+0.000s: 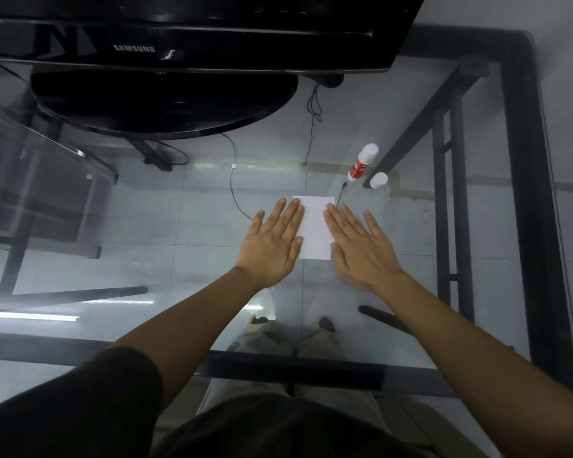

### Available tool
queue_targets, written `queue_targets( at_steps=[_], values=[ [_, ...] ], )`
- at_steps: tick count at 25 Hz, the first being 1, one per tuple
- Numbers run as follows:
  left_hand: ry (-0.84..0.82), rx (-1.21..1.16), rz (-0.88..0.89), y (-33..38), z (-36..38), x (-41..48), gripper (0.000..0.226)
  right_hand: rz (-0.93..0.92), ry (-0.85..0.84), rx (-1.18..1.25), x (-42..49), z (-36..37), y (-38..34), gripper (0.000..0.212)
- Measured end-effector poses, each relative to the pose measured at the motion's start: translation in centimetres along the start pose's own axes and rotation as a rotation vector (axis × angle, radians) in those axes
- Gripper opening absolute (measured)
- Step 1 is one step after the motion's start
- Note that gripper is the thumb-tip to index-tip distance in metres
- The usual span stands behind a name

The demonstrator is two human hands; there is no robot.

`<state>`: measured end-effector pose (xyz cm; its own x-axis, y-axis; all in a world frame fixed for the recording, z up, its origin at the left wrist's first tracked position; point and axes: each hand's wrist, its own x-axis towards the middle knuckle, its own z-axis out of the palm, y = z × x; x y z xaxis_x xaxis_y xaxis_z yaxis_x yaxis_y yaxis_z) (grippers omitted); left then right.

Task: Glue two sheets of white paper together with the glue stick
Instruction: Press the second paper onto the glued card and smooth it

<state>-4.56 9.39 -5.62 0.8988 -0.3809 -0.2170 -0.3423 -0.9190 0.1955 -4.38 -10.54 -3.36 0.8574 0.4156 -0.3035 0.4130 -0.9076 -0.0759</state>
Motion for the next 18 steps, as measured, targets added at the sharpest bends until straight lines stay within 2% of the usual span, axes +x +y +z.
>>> queue_targets(
  at_steps=[4, 8, 12, 16, 18],
  values=[
    [0.0, 0.004, 0.002, 0.0, 0.1, 0.0, 0.058, -0.118, -0.022, -0.021, -0.5, 0.3, -0.4, 0.057],
    [-0.006, -0.011, 0.002, 0.2, 0.2, -0.1, 0.057, -0.009, 0.02, -0.004, 1.1, -0.5, 1.5, 0.058],
    [-0.01, -0.007, -0.001, 0.2, 0.2, 0.0, 0.058, -0.215, -0.044, -0.059, 1.3, -0.2, 2.0, 0.055],
    [-0.011, -0.011, 0.001, 0.3, 0.1, 0.0, 0.058, -0.073, -0.011, -0.038, 2.6, -0.7, 2.5, 0.055],
    [-0.006, -0.006, 0.003, 0.3, 0.2, -0.1, 0.058, -0.157, -0.013, -0.014, 1.8, -0.4, 1.9, 0.057]
  ],
)
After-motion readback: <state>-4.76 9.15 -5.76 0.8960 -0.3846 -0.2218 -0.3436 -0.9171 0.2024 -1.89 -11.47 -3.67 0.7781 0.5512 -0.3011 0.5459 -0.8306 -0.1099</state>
